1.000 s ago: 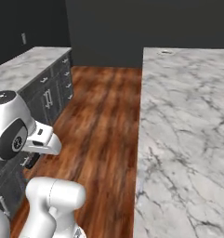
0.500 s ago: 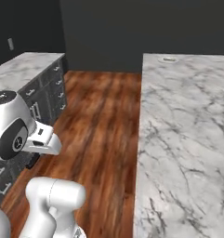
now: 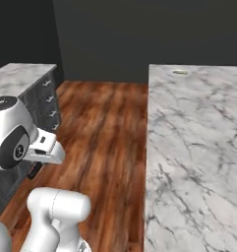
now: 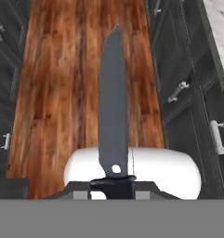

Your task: Retrieve the butter from the fridge and place it on a plate on the dining table. Then retrieve the butter knife by the fridge and place it near the plate.

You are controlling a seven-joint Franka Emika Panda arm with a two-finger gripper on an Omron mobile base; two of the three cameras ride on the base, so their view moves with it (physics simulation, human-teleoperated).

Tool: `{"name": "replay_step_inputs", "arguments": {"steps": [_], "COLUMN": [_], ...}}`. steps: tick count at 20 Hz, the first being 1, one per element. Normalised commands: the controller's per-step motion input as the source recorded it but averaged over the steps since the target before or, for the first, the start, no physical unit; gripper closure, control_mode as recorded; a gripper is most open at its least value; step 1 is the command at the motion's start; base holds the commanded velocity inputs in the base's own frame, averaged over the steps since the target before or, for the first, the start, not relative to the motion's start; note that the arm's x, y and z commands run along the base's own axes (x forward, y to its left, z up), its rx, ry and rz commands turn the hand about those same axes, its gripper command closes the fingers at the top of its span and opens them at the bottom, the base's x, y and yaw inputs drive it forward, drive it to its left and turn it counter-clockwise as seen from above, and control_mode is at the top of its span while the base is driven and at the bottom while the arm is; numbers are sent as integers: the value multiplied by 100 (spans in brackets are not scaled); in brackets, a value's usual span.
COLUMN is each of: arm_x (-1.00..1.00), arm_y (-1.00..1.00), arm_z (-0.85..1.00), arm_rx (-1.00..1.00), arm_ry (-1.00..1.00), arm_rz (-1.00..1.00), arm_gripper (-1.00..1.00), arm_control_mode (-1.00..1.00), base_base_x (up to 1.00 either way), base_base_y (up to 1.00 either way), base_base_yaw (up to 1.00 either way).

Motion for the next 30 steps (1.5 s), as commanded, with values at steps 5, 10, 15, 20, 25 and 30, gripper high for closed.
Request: {"name": "replay_step_inputs", "arguments": {"steps": [5,10,15,20,25,30], "arm_x": [0,0,0,0,0,0], "arm_y": [0,0,0,0,0,0], "arm_z": [0,0,0,0,0,0], "arm_rx": [0,0,0,0,0,0], "arm_ry": [0,0,0,0,0,0], "arm_rz": [0,0,0,0,0,0], "arm_gripper": [100,100,100,100,100,100], "arm_control_mode": [100,100,100,100,100,100], "base_base_x": [100,100,100,100,100,86], "base_base_y": [34,55,61,67,58,39], "base_base_yaw": [-7,-15,-23,-33,-51,-64]}}
